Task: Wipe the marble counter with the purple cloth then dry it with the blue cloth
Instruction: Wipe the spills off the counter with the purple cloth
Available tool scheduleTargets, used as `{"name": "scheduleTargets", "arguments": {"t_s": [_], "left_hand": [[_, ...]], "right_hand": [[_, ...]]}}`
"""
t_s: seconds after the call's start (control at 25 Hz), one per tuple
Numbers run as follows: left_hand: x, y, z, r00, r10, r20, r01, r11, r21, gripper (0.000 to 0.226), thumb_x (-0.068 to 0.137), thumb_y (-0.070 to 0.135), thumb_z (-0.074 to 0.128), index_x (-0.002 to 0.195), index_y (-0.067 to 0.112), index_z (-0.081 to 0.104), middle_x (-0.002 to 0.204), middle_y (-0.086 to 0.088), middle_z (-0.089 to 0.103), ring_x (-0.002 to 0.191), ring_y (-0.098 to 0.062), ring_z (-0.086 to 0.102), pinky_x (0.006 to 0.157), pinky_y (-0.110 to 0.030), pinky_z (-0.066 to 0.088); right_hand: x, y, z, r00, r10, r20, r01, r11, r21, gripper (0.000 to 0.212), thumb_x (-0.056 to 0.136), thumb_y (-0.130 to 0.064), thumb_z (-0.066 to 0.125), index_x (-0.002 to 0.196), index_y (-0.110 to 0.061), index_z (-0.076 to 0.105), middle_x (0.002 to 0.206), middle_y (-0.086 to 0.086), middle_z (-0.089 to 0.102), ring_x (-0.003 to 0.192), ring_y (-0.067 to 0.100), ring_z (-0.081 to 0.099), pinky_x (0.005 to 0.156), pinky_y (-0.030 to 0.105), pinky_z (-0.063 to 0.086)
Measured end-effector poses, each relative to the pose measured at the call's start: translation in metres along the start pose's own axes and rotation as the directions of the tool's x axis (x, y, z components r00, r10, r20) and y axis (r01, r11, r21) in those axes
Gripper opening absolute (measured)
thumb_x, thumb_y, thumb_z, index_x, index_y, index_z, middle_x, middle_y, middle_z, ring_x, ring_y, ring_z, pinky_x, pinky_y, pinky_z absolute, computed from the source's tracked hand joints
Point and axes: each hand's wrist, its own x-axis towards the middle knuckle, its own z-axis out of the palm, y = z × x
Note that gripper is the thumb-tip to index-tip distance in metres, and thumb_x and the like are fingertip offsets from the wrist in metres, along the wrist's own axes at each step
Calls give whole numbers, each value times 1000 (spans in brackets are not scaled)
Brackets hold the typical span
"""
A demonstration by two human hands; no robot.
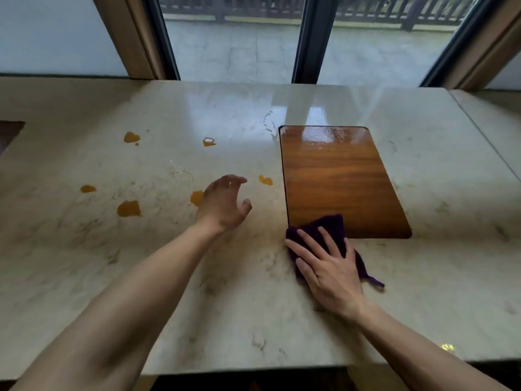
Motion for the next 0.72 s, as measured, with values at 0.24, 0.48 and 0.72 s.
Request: {"name": "scheduleTargets", "arguments": {"t_s": [0.24, 0.48, 0.72], "left_hand": [[-38, -14, -14, 999, -42, 30, 42, 999, 17, 55, 91, 31, 58, 144, 19, 46, 150, -9, 45, 139, -30, 39, 116, -42, 28], [-31, -28, -17, 998, -32, 54, 28, 997, 76, 55, 94, 35, 53, 146, 22, 42, 153, -6, 41, 142, -28, 33, 122, -42, 17], [6, -50, -19, 999, -15, 52, 9, 992, 126, 58, 96, 38, 49, 150, 26, 33, 156, -3, 34, 148, -24, 24, 123, -48, 7]], "right_hand": [[-94, -41, 12, 996, -84, -3, 84, 995, -45, 46, 105, -52, 17, 149, -54, 28, 159, -16, 29, 150, 25, 22, 109, 62, 28], [-114, -96, 32, 997, -72, -5, 72, 994, -83, 51, 102, -54, 23, 151, -46, 31, 161, -7, 32, 148, 31, 26, 99, 69, 35], [17, -109, 24, 995, 89, -35, -90, 995, -46, 54, 99, -59, 25, 153, -50, 20, 165, -7, 17, 152, 35, 8, 103, 81, 11]]}}
